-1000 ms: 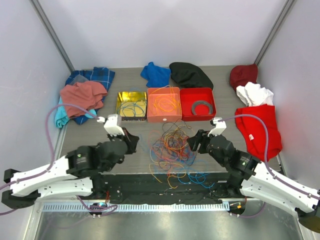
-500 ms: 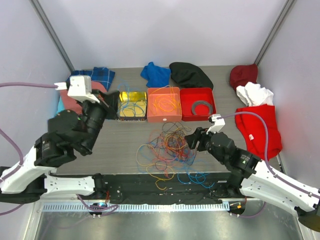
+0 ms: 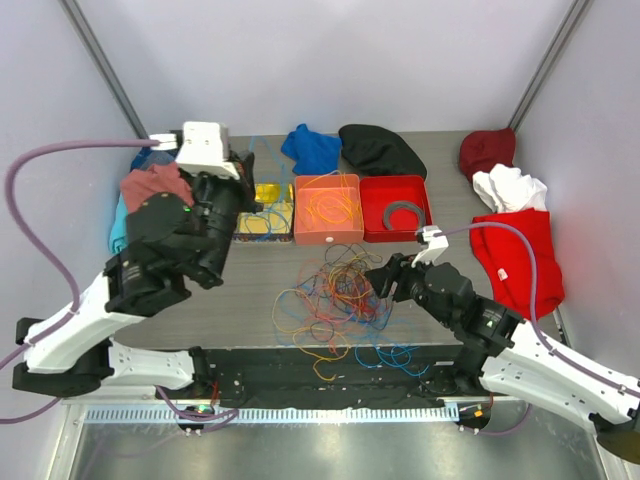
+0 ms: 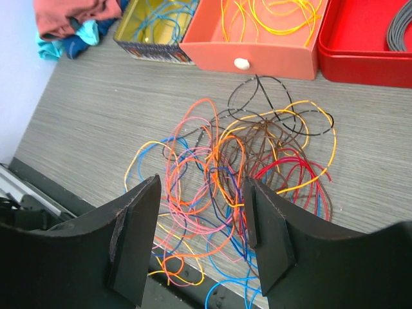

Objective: Untangle the cables

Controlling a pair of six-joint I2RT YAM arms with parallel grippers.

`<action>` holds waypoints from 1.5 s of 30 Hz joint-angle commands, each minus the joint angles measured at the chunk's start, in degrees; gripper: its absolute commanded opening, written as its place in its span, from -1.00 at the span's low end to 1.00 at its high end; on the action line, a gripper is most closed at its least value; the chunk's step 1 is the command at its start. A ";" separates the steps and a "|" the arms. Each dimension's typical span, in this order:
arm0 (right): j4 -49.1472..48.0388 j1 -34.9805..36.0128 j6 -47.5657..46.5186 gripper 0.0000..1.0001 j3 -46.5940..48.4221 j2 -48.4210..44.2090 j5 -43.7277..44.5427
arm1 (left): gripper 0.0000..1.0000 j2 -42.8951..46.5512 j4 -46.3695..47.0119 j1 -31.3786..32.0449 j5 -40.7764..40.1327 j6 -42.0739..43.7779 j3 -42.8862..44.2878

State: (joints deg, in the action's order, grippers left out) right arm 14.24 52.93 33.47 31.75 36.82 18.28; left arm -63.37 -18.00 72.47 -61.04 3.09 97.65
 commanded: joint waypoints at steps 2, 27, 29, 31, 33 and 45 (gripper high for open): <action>-0.09 0.25 -0.60 0.23 1.92 -3.07 1.58 | -1.00 -0.17 -5.42 -5.83 1.25 -7.69 -2.28; 3.60 0.33 -4.12 0.25 0.77 -5.61 6.06 | -1.00 -14.92 -6.00 -45.48 37.91 -29.98 -13.44; 4.30 0.25 -4.29 0.25 0.51 -6.05 6.85 | -1.00 -16.69 -4.94 -46.71 39.06 -30.69 -13.80; 4.31 0.33 -4.47 0.25 0.16 -6.76 7.20 | -1.00 -18.88 -3.98 -47.59 39.24 -31.04 -14.58; 4.66 0.34 -4.64 0.25 -0.19 -7.28 7.55 | -1.00 -20.38 -2.92 -49.08 39.68 -31.74 -14.76; 4.74 0.25 -5.09 0.25 -0.72 -7.46 8.26 | -1.00 -29.08 -1.60 -52.08 40.99 -32.89 -14.94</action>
State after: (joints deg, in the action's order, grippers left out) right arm 19.77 52.93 28.99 30.94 29.36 25.04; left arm -90.76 -22.57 20.64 -21.19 -29.52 82.32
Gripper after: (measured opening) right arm 0.628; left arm 0.012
